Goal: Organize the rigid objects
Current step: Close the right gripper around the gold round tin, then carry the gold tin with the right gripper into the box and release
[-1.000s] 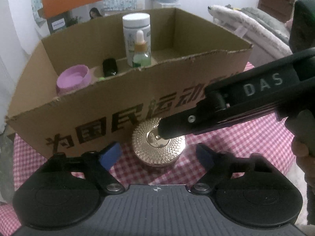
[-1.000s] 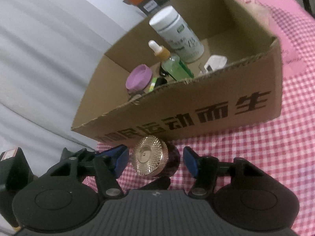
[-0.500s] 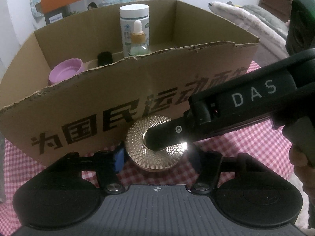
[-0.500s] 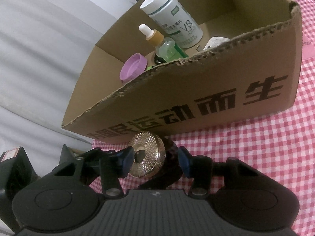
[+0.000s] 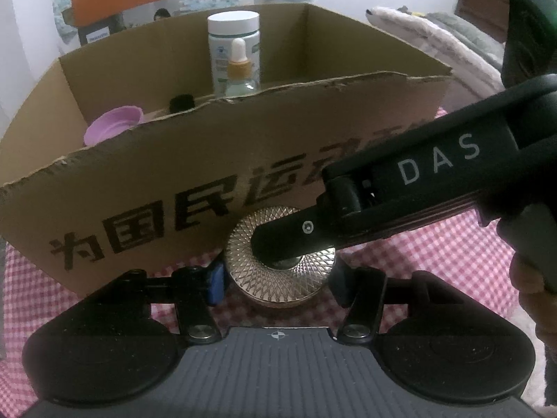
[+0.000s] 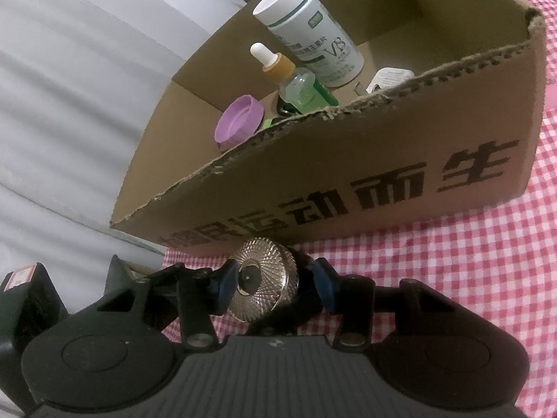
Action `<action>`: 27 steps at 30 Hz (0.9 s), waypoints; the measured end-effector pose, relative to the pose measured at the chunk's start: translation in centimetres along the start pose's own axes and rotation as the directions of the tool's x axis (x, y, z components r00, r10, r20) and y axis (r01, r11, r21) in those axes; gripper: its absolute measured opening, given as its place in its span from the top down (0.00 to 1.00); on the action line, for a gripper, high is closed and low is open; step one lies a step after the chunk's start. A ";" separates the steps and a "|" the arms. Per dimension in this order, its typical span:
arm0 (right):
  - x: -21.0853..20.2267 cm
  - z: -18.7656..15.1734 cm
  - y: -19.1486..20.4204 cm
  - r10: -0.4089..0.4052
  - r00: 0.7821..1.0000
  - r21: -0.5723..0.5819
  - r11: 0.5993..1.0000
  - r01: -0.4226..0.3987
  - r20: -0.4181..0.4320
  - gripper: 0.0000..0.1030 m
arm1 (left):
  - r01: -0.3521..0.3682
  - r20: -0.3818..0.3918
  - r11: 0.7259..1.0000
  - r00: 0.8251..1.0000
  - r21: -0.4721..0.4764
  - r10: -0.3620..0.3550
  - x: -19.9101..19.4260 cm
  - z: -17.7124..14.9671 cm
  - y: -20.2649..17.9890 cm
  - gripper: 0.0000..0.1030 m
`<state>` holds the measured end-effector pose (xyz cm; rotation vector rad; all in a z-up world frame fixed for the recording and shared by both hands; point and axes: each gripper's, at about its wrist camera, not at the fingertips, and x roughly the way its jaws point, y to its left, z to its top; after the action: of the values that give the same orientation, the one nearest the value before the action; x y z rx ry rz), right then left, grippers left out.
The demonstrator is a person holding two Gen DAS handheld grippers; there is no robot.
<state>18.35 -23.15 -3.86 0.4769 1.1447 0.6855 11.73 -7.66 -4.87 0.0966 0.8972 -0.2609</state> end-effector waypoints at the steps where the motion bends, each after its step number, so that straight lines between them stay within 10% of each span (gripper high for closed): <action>1: -0.2 -0.1 0.0 -0.005 1.000 -0.001 1.000 0.005 -0.001 0.51 | 0.003 0.000 1.000 1.000 0.005 -0.003 0.0 -0.1 -0.2 0.45; 27: -2.1 -0.7 1.8 -0.012 1.000 -0.052 0.999 0.013 0.021 0.49 | 0.009 0.070 1.000 0.998 0.024 -0.010 -3.8 -0.5 -0.6 0.46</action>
<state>16.74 -23.38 -1.55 0.4317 1.1065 0.6965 8.92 -7.47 -2.21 0.1047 0.8255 -0.2821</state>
